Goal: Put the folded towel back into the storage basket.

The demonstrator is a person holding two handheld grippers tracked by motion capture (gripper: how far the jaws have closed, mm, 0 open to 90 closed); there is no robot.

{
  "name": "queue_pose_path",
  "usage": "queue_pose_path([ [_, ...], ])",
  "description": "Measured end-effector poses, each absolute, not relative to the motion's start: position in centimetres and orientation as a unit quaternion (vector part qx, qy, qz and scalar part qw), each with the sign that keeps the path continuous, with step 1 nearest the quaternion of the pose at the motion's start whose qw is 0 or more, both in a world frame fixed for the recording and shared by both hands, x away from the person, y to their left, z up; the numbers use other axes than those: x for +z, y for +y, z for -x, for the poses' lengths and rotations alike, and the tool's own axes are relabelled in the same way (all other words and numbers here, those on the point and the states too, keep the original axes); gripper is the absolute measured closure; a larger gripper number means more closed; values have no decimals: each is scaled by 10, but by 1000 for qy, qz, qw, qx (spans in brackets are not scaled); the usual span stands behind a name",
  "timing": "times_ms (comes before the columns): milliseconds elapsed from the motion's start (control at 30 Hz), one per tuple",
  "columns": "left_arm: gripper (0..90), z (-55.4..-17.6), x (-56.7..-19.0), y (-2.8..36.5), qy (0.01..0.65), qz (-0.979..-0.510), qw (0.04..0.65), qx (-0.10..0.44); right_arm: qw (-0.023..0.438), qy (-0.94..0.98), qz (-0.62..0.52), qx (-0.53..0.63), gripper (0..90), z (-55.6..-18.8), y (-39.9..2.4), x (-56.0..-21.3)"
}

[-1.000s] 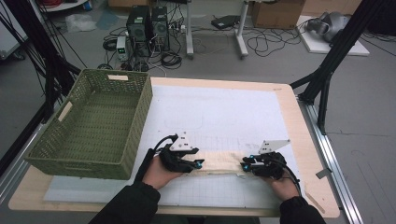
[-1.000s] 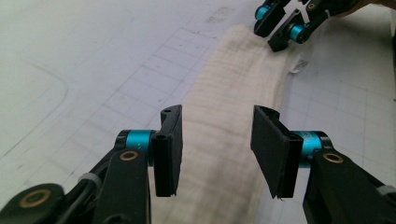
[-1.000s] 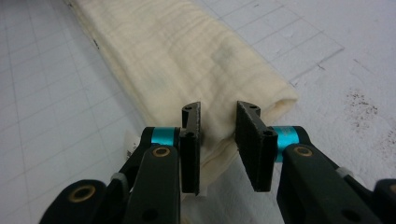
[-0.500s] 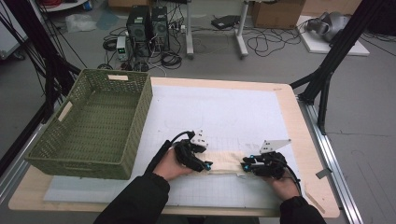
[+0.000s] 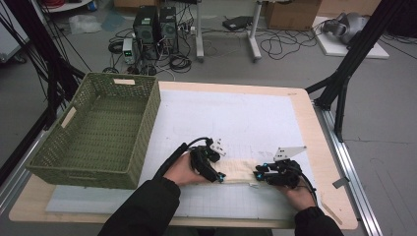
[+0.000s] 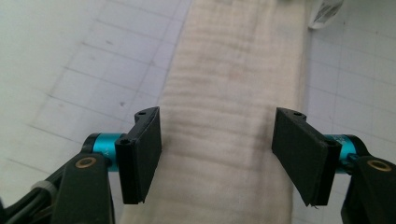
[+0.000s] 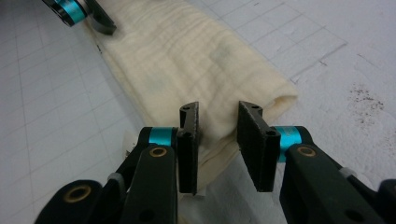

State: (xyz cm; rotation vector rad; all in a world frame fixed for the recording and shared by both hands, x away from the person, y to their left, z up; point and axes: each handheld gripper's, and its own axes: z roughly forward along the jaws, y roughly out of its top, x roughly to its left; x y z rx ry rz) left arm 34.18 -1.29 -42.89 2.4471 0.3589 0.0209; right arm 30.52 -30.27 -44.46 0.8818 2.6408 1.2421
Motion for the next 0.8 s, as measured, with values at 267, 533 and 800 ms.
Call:
queue_pose_path([
  [267,293,-341,-434,-1,124,-927,354,-7,47,865,-289,408,684,-305,-303,-445],
  [533,224,-337,-436,-4,114,-928,355,-2,47,864,-290,408,672,-305,-302,-445],
  [800,240,-331,-437,-8,103,-934,342,31,48,863,-294,408,643,-305,-302,-445],
])
